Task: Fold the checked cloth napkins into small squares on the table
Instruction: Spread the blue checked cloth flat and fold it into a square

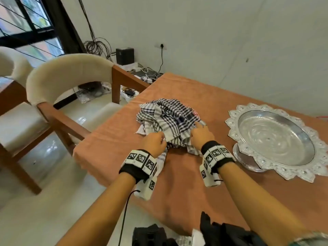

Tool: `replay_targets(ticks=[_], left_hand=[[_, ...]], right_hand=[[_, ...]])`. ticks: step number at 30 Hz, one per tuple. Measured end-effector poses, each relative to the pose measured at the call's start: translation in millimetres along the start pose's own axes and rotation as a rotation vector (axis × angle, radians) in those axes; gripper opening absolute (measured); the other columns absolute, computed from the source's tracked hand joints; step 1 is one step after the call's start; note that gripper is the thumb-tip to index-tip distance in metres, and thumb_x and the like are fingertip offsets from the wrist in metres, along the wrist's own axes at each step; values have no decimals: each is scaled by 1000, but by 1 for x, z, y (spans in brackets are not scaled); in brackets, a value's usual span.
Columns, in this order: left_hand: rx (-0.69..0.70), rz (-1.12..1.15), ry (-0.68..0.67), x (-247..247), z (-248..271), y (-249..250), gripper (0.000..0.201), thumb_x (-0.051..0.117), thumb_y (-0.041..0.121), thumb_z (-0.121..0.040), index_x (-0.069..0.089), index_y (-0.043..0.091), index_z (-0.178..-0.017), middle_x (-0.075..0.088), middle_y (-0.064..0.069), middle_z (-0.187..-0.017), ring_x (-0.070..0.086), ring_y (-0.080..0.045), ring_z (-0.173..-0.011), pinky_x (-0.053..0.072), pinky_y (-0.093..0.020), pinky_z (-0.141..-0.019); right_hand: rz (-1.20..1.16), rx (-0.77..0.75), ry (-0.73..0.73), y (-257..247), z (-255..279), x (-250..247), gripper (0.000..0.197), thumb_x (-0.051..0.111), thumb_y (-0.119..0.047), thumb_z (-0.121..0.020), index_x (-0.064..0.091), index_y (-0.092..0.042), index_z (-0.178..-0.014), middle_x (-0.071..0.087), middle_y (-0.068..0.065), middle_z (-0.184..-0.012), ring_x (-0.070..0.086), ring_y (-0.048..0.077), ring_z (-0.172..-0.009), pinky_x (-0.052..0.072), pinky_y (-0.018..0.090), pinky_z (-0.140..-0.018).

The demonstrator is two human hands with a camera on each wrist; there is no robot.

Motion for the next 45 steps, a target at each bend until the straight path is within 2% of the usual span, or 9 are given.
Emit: replay_targets(ticks=[5, 13, 22, 27, 30, 36, 39, 42, 45], left_hand=[[61, -46, -51, 7, -13, 21, 33, 45, 22, -94, 54, 10, -123, 61, -9, -121, 58, -26, -107, 50, -40, -87], [157, -6, 41, 17, -19, 55, 72, 54, 48, -87, 27, 10, -143, 43, -9, -141, 43, -25, -128, 40, -38, -103], [325, 264, 186, 14, 8, 108, 102, 51, 68, -68, 22, 6, -143, 39, -15, -142, 39, -30, -131, 37, -48, -105], [425, 451, 341, -5, 58, 148, 52, 49, 37, -80, 53, -2, -114, 63, -19, -100, 61, -36, -91, 50, -38, -78], [542, 330, 419, -11, 97, 173, 29, 44, 18, -81, 61, -4, -86, 62, -20, -69, 60, -35, -58, 30, -28, -54], [675, 311, 294, 4, 160, 230, 53, 30, 41, -98, 62, 0, -110, 70, -15, -81, 59, -18, -68, 37, -23, -60], [717, 435, 197, 15, 197, 272, 56, 18, 51, -97, 57, 14, -114, 71, -12, -92, 57, -15, -78, 43, -24, -60], [797, 377, 220, 34, 228, 326, 16, 39, 26, -92, 51, 23, -102, 64, -7, -69, 52, -13, -58, 40, -30, -51], [789, 391, 243, 43, 239, 371, 27, 37, 5, -73, 58, 13, -87, 55, 0, -60, 47, -13, -53, 36, -21, -49]], right_hand=[[-232, -49, 18, -4, -10, -7, 27, 43, -1, -88, 61, 2, -108, 63, 20, -112, 57, 33, -88, 49, 40, -77], [-637, -136, 428, -11, 41, -92, 30, 46, 2, -88, 69, -4, -108, 68, 8, -115, 62, 17, -106, 45, 27, -98], [-972, -73, 479, 14, 122, -113, 43, 42, 14, -80, 67, -6, -109, 66, 3, -110, 62, 16, -106, 50, 33, -97], [-1042, -81, 574, 36, 180, -127, 35, 50, 6, -83, 69, -14, -105, 69, -1, -106, 64, 7, -99, 52, 20, -89], [-1054, -106, 656, 59, 217, -133, 29, 53, 4, -83, 70, -13, -99, 70, -2, -96, 66, 7, -86, 51, 16, -76], [-1159, -106, 691, 125, 284, -112, 23, 50, -5, -82, 63, -23, -79, 65, -3, -79, 62, 23, -75, 53, 42, -70], [-1303, -112, 618, 165, 321, -92, 24, 45, -4, -81, 60, -20, -74, 58, -9, -68, 52, 10, -65, 46, 31, -62], [-1550, -69, 543, 215, 363, -73, 29, 40, 2, -90, 57, -14, -73, 54, -6, -62, 47, 7, -56, 41, 20, -54], [-1733, -47, 539, 263, 405, -73, 25, 40, -5, -97, 53, -12, -77, 54, -7, -62, 49, 4, -53, 44, 17, -53]])
Point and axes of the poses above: each hand's wrist, its own z-axis away from the middle knuckle, its own x-axis out of the palm, y = z × x, the point moved 10 cm from there along -z, towards the middle knuckle
